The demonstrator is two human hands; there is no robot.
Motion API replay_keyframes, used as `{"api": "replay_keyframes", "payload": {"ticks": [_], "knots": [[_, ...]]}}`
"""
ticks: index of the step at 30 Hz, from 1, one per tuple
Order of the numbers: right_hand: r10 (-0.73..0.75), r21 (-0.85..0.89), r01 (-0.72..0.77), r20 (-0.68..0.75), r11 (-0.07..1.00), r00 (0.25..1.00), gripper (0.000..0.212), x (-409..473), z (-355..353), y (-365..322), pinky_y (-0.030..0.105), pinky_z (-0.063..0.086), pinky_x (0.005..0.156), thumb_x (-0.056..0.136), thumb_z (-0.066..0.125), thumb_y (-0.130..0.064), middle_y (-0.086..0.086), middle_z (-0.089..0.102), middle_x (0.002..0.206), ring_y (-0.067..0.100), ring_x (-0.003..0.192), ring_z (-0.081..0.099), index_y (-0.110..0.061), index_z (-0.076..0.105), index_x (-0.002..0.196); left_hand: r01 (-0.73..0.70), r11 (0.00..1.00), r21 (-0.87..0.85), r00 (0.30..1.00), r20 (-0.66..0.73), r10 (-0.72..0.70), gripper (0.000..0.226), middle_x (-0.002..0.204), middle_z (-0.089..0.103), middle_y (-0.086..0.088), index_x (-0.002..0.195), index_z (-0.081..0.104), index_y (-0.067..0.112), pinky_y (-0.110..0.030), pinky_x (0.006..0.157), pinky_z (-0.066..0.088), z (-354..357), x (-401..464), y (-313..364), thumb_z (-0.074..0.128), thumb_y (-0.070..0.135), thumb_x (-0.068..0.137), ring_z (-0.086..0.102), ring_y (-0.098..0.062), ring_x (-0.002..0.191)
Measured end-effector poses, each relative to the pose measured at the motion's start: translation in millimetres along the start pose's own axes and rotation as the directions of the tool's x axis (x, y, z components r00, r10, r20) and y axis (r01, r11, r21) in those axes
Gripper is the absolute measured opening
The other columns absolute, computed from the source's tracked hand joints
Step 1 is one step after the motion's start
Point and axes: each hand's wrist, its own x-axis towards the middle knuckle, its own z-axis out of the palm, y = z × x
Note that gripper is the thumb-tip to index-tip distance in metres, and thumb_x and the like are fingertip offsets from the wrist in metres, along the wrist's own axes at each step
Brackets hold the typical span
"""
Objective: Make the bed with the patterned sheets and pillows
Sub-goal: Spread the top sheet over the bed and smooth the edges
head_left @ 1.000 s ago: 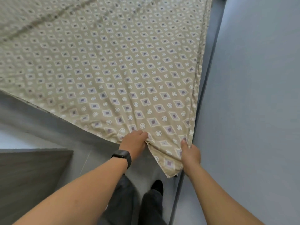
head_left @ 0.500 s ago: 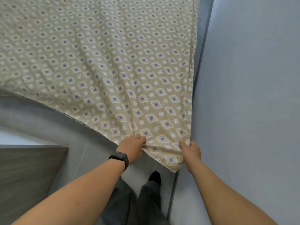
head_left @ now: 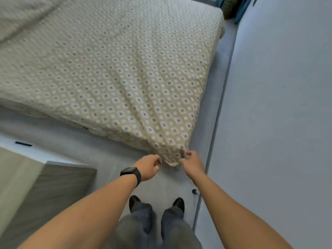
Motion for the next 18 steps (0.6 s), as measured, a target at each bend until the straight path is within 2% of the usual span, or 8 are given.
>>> {"api": "replay_keyframes", "payload": {"ticks": [2, 3, 5, 8, 12, 15, 18], "knots": [[-0.11, 0.01, 0.11, 0.0, 0.994, 0.994, 0.043, -34.1, 4.6, -60.4, 0.038, 0.053, 0.089, 0.092, 0.059, -0.022, 0.006, 0.059, 0.127, 0.024, 0.107, 0.06, -0.018, 0.051, 0.135, 0.01, 0.999, -0.052, 0.995, -0.094, -0.014, 0.026, 0.109, 0.064, 0.004, 0.118, 0.062, 0.024, -0.036, 0.084, 0.053, -55.4, -30.6, -2.5, 0.049, 0.018, 0.096, 0.062, -0.018, 0.094], [-0.158, 0.021, 0.158, 0.007, 0.987, 0.987, 0.041, -45.7, 8.4, -88.6, 0.039, 0.053, 0.091, 0.092, 0.059, -0.022, 0.005, 0.06, 0.121, 0.023, 0.105, 0.061, -0.018, 0.052, 0.133, -0.002, 0.997, -0.079, 0.991, -0.136, -0.009, 0.026, 0.107, 0.065, 0.004, 0.116, 0.063, 0.023, -0.036, 0.084, 0.054, -77.6, -40.7, -3.9, 0.049, 0.018, 0.094, 0.063, -0.018, 0.092], [-0.264, 0.018, 0.264, 0.022, 0.964, 0.964, 0.039, -62.1, 21.1, -139.3, 0.036, 0.053, 0.089, 0.092, 0.06, -0.022, 0.0, 0.061, 0.112, 0.018, 0.098, 0.061, -0.02, 0.053, 0.13, -0.015, 0.995, -0.096, 0.979, -0.204, -0.005, 0.025, 0.103, 0.065, 0.003, 0.113, 0.065, 0.022, -0.035, 0.085, 0.054, -121.3, -61.5, -11.7, 0.05, 0.017, 0.094, 0.063, -0.018, 0.092], [-0.385, 0.016, 0.385, 0.03, 0.923, 0.922, 0.039, -78.8, 43.5, -200.2, 0.034, 0.053, 0.086, 0.091, 0.063, -0.025, -0.002, 0.06, 0.115, 0.015, 0.098, 0.061, -0.022, 0.055, 0.129, 0.005, 0.997, -0.074, 0.968, -0.25, -0.024, 0.021, 0.101, 0.065, 0.003, 0.109, 0.065, 0.021, -0.033, 0.084, 0.052, -170.9, -84.5, -36.9, 0.049, 0.018, 0.095, 0.062, -0.018, 0.094], [-0.441, 0.012, 0.441, 0.065, 0.897, 0.895, 0.033, -83.3, 58.6, -254.2, 0.026, 0.046, 0.068, 0.094, 0.061, -0.024, -0.004, 0.057, 0.113, 0.014, 0.089, 0.06, -0.024, 0.055, 0.127, 0.08, 0.997, -0.024, 0.969, -0.234, -0.083, 0.014, 0.102, 0.063, 0.002, 0.101, 0.059, 0.026, -0.029, 0.077, 0.047, -222.0, -90.1, -71.8, 0.048, 0.017, 0.097, 0.061, -0.02, 0.094], [-0.431, -0.072, 0.436, 0.083, 0.897, 0.899, 0.035, -69.2, 60.5, -273.9, 0.025, 0.045, 0.068, 0.094, 0.059, -0.025, -0.003, 0.056, 0.116, 0.014, 0.091, 0.06, -0.023, 0.054, 0.129, 0.115, 0.993, -0.029, 0.97, -0.213, -0.118, 0.015, 0.102, 0.062, 0.002, 0.099, 0.059, 0.027, -0.026, 0.071, 0.045, -252.5, -80.9, -86.5, 0.048, 0.017, 0.098, 0.06, -0.018, 0.091], [-0.43, -0.151, 0.44, 0.096, 0.885, 0.898, 0.038, -33.4, 61.3, -301.5, 0.026, 0.047, 0.071, 0.094, 0.059, -0.024, -0.003, 0.053, 0.122, 0.014, 0.097, 0.061, -0.022, 0.053, 0.132, 0.144, 0.988, -0.056, 0.963, -0.221, -0.153, 0.019, 0.105, 0.064, 0.002, 0.101, 0.06, 0.028, -0.033, 0.079, 0.052, -289.7, -55.9, -94.1, 0.046, 0.016, 0.096, 0.063, -0.019, 0.093]]}}
